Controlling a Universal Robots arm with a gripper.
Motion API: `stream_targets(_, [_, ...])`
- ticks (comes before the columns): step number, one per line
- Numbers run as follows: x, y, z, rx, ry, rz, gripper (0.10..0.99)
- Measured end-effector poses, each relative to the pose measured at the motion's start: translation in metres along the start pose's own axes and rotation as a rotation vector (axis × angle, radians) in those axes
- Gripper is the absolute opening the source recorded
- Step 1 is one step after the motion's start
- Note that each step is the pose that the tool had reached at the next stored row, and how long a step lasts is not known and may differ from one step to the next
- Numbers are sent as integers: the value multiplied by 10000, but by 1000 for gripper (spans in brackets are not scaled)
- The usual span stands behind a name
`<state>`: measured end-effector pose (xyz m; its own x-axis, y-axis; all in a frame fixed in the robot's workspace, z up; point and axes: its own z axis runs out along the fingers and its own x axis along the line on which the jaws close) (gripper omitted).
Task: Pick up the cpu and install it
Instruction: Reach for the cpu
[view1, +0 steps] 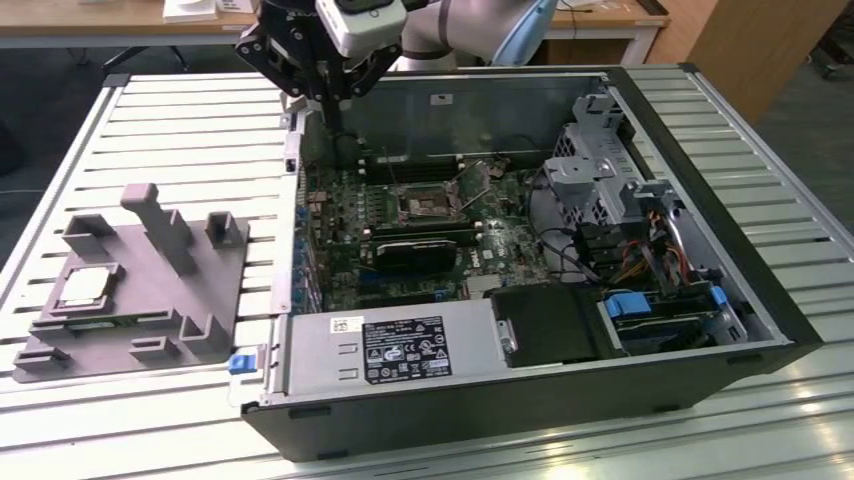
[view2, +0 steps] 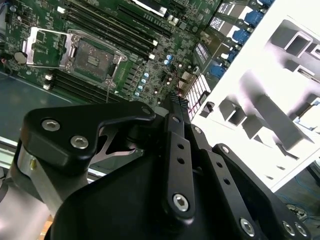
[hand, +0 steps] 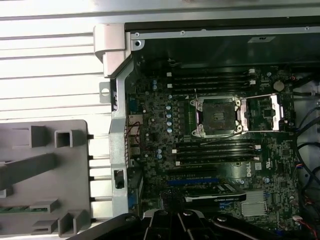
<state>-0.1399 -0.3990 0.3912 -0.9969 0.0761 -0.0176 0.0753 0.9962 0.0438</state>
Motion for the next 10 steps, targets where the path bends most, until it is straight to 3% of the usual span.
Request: stream_targets(10, [26, -2, 4, 1, 15, 2, 106])
